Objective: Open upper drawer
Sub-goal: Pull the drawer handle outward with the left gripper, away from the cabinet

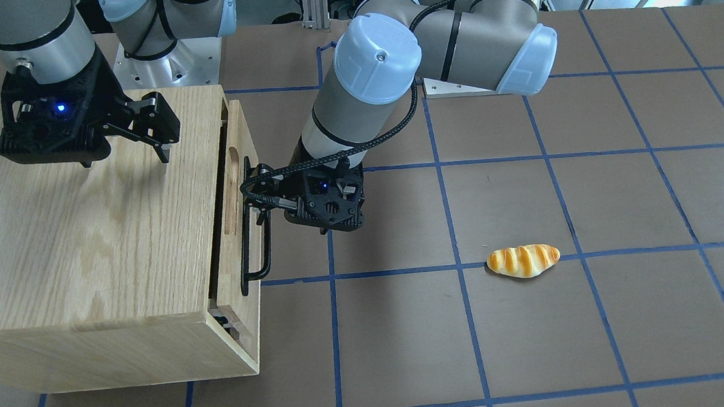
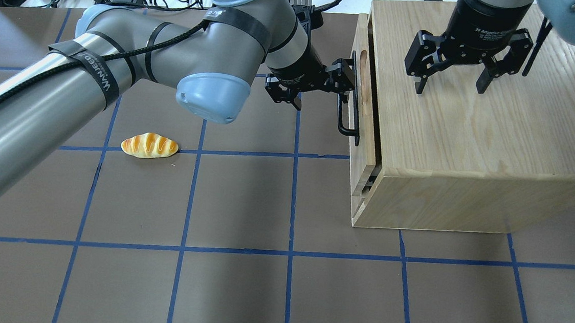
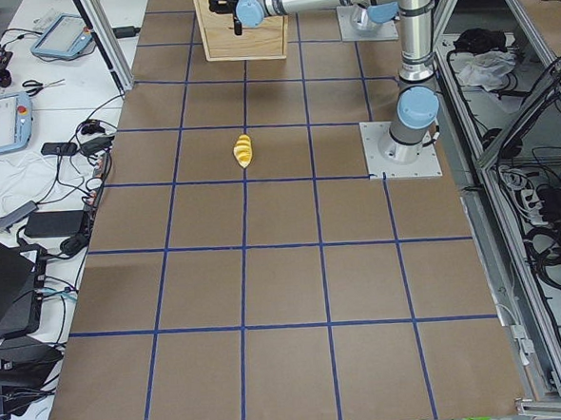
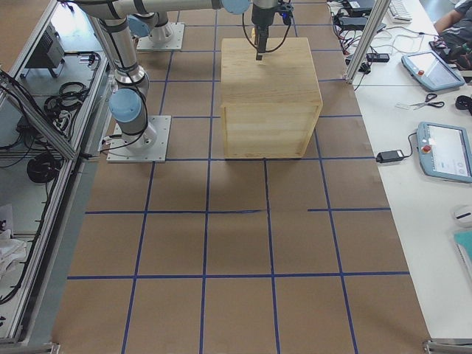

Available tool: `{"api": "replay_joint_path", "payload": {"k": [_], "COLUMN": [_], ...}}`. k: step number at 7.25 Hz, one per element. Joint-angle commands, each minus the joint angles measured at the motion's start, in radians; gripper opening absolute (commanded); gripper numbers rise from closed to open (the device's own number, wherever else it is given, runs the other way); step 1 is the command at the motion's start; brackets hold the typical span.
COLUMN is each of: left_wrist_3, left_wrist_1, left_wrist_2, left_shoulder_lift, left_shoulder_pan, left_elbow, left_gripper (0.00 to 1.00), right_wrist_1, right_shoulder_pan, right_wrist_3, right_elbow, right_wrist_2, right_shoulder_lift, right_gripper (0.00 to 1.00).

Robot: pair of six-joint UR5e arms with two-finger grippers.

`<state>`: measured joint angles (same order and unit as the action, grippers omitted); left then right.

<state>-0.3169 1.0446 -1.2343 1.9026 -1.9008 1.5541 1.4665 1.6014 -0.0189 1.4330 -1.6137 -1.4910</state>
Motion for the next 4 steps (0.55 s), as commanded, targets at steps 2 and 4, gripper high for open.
{"api": "replay_joint_path", "payload": {"k": [2, 4], "left_wrist_3": [0.073, 0.087], "left_wrist_1": [0.015, 0.018], "left_wrist_2": [-0.027, -0.024], "left_shoulder_lift": [-0.007, -0.025], "left_shoulder_pan": [0.032, 0.058], "left_elbow": [0.018, 0.023], "left_gripper": [1.00, 1.00], "right_wrist_1": [0.000, 0.000], "right_shoulder_pan": [0.000, 0.000], "right_wrist_3": [-0.001, 0.001], "right_elbow": [0.001, 0.000], "right_wrist_2": [0.000, 0.000], "right_shoulder_lift": [0.000, 0.000], "right_gripper": [1.00, 1.00]}}
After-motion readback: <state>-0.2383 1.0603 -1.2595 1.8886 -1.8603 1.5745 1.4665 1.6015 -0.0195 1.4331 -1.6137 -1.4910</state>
